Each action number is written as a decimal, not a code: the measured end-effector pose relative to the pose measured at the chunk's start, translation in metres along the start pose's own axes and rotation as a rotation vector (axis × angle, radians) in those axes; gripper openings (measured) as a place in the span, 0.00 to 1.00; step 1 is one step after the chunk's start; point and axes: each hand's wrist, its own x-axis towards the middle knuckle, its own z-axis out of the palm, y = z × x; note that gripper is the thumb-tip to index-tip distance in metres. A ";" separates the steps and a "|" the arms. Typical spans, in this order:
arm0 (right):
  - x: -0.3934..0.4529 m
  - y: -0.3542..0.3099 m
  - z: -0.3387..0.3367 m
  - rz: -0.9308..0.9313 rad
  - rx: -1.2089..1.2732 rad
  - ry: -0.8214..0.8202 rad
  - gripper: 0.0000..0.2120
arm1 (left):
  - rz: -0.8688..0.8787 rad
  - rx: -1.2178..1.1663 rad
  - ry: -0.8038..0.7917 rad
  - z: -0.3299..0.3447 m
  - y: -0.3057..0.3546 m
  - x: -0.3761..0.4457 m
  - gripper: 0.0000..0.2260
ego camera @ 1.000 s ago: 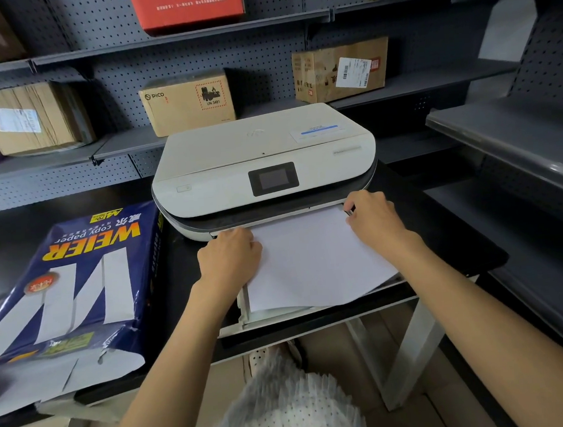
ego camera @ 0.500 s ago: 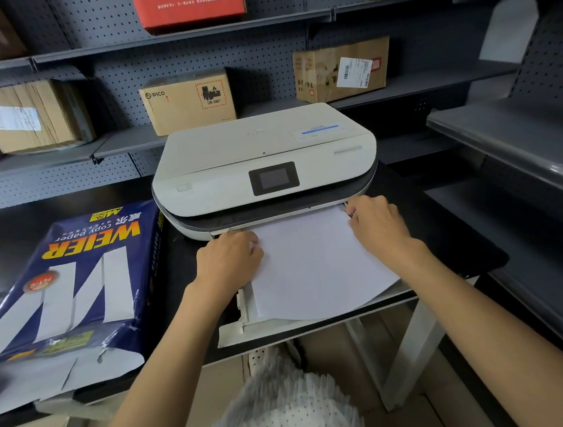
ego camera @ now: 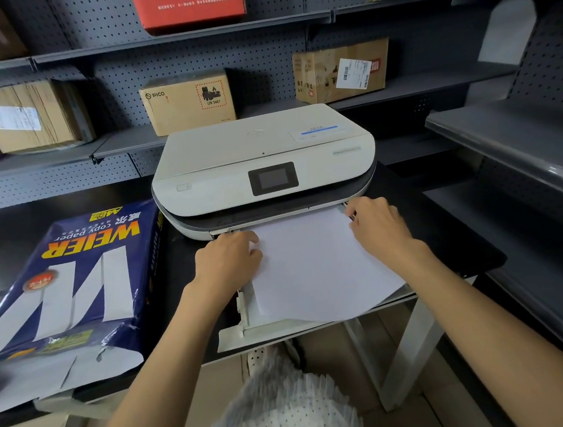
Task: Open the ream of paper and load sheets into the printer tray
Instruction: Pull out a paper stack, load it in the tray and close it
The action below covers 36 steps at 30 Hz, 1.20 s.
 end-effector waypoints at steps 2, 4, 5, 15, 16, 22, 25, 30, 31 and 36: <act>0.002 0.000 0.000 -0.009 0.006 -0.014 0.05 | -0.006 -0.014 0.003 0.000 0.000 0.004 0.17; 0.003 0.001 0.001 -0.022 0.012 -0.029 0.08 | -0.008 -0.034 0.006 0.002 0.000 0.008 0.18; 0.004 -0.001 0.001 -0.027 0.007 -0.040 0.09 | -0.011 -0.045 0.001 0.004 0.000 0.010 0.18; -0.016 0.002 -0.008 -0.162 -0.069 -0.114 0.16 | 0.443 -0.170 -0.056 0.008 -0.002 -0.030 0.12; -0.022 0.001 -0.010 -0.200 0.029 -0.153 0.17 | 0.496 -0.209 -0.063 0.012 -0.003 -0.037 0.12; -0.060 -0.019 -0.016 -0.404 0.366 -0.385 0.18 | 0.577 -0.376 -0.111 0.018 -0.002 -0.064 0.16; -0.076 -0.022 -0.019 -0.478 0.352 -0.487 0.29 | 0.607 -0.389 -0.161 0.017 -0.005 -0.076 0.22; -0.083 -0.018 -0.018 -0.562 0.251 -0.474 0.32 | 0.605 -0.381 -0.130 0.021 -0.010 -0.082 0.20; -0.082 -0.017 -0.019 -0.560 0.258 -0.465 0.30 | 0.600 -0.406 -0.129 0.021 -0.010 -0.082 0.18; -0.076 -0.013 -0.020 -0.508 0.319 -0.475 0.24 | 0.587 -0.486 -0.153 0.018 -0.010 -0.077 0.15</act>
